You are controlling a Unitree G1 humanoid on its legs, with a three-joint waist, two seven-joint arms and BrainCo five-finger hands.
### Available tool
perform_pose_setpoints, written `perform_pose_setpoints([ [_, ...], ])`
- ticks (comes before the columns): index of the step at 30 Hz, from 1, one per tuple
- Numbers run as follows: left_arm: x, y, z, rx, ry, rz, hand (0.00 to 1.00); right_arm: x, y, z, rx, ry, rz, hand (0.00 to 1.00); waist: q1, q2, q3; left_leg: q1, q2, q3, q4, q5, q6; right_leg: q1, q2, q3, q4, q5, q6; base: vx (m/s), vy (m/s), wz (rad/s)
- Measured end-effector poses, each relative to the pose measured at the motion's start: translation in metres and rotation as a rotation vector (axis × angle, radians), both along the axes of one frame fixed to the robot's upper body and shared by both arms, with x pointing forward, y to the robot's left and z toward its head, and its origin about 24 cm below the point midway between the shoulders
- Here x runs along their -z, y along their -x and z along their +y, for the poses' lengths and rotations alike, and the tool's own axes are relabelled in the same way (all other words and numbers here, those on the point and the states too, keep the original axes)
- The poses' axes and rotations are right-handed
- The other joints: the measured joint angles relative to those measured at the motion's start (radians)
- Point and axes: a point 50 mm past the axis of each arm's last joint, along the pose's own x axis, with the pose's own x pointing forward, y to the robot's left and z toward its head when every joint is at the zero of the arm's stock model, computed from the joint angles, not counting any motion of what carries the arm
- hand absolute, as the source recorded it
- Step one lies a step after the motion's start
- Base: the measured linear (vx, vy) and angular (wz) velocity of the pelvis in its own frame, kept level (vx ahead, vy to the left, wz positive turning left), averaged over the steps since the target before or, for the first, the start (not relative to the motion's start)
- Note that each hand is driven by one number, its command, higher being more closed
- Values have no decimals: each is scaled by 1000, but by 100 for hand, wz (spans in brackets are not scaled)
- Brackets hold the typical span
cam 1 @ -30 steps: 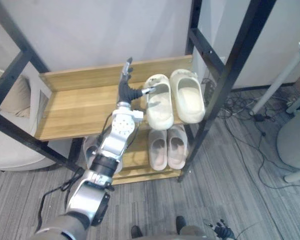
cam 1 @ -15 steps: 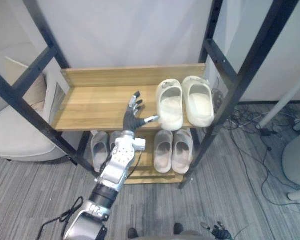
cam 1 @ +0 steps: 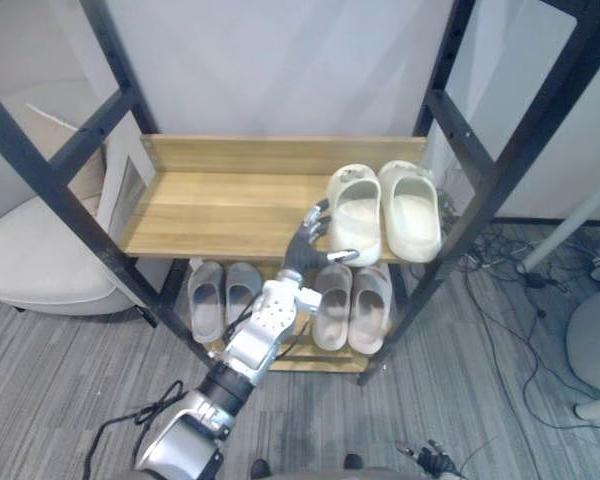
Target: Organize the slippers on the shoe rack
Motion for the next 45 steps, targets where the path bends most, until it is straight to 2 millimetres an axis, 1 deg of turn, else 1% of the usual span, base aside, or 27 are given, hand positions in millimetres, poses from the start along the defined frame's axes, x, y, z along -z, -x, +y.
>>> perform_pose_setpoints([
  [10, -2, -13, -2, -10, -52, 2, 0, 0, -1, 1, 3, 1, -2, 0, -1, -3, 0, 0, -6, 4, 0, 0, 0, -2, -6, 9, -1, 3, 4, 0, 0, 0],
  [16, -2, -14, 0, -13, -59, -1, 0, 0, -1, 2, 6, -4, -3, 0, -2, -8, -1, 0, -7, 7, 0, -1, 1, -3, -8, 13, -1, 4, 6, 0, 0, 0],
  [23, -5, -17, 8, -29, -59, -6, 0, -1, -6, 3, 0, -5, -14, 0, -3, -9, -1, 0, -6, 7, 0, -1, 0, -3, -7, 12, -1, 4, 6, 0, 0, 0],
  [26, -8, -10, 10, -28, -40, -16, 0, -1, -8, 3, -4, -7, -19, 0, -2, -8, -1, -1, -6, 6, 0, -1, 1, -4, -7, 9, 0, 4, 7, 0, 0, 0],
  [28, -18, 4, 14, 16, -21, -80, 0, -1, -11, 4, -9, -10, -25, 0, -2, -7, -1, -2, -6, 5, 0, -1, 1, -4, -7, 8, 5, 4, 7, 0, 0, 0],
  [29, -19, 5, 14, 21, -16, -85, 0, -1, -11, 4, -9, -10, -26, 0, -2, -7, -1, -2, -6, 5, 0, -1, 1, -4, -7, 8, 5, 4, 7, 0, 0, 0],
  [31, -28, 17, 16, 53, 13, -134, 0, -2, -14, 5, -19, -13, -32, 0, 6, -5, -2, -1, -7, 2, 0, -1, 1, -2, -7, 5, 5, 4, 7, 0, 0, 3],
  [32, -29, 19, 17, 58, 15, -140, 0, -2, -14, 5, -21, -13, -33, 0, 7, -5, -2, -1, -7, 2, 0, 0, 1, -2, -7, 5, 5, 4, 7, 0, 0, 0],
  [34, -32, 32, 19, 97, 35, -167, 0, -3, -19, 8, -41, -19, -44, 0, 9, -2, -4, -1, -7, -1, 0, 1, 3, 0, -8, 2, 5, 4, 7, 0, 0, 0],
  [36, -32, 40, 17, 123, 55, -168, 0, -3, -21, 8, -61, -20, -46, 0, 13, 1, -6, -1, -8, -3, 0, 1, 4, 1, -8, 1, 5, 4, 7, 0, 0, 2],
  [37, -29, 49, 13, 162, 87, -151, 0, -3, -22, 8, -68, -24, -51, 0, 18, 4, -8, -1, -8, -6, 0, 2, 4, 2, -8, -2, 6, 4, 7, 0, 0, 5],
  [38, -28, 52, 11, 179, 100, -143, 0, -3, -22, 9, -70, -25, -51, 0, 19, 5, -8, -1, -8, -7, 0, 2, 4, 3, -8, -3, 6, 4, 7, 0, 0, 6],
  [40, -20, 73, -4, 321, 190, -75, 0, -3, -22, 9, -75, -29, -50, 0, 37, 12, -13, 0, -8, -13, 0, 2, 5, 6, -8, -9, 6, 3, 7, -3, -3, 8],
  [41, -15, 80, -9, 369, 213, -43, 0, -3, -22, 9, -77, -30, -49, 0, 39, 14, -14, 1, -9, -18, 0, 3, 5, 10, -9, -14, 6, 2, 8, -6, -8, 12],
  [43, -1, 93, -16, 428, 234, 30, 0, -3, -22, 11, -88, -33, -47, 0, 41, 15, -16, 12, -9, -24, 0, 3, 5, 24, -9, -21, 6, -2, 8, -13, -9, 10],
  [44, 2, 95, -16, 439, 236, 46, 0, -3, -22, 11, -92, -34, -46, 0, 42, 16, -16, 14, -9, -24, 0, 3, 5, 27, -9, -21, 6, -3, 8, -26, -10, 3],
  [45, 18, 104, -19, 468, 237, 120, 0, -3, -24, 14, -111, -37, -48, 0, 45, 17, -17, 22, -9, -25, 0, 3, 5, 34, -8, -22, 6, -6, 9, -35, -10, 2],
])
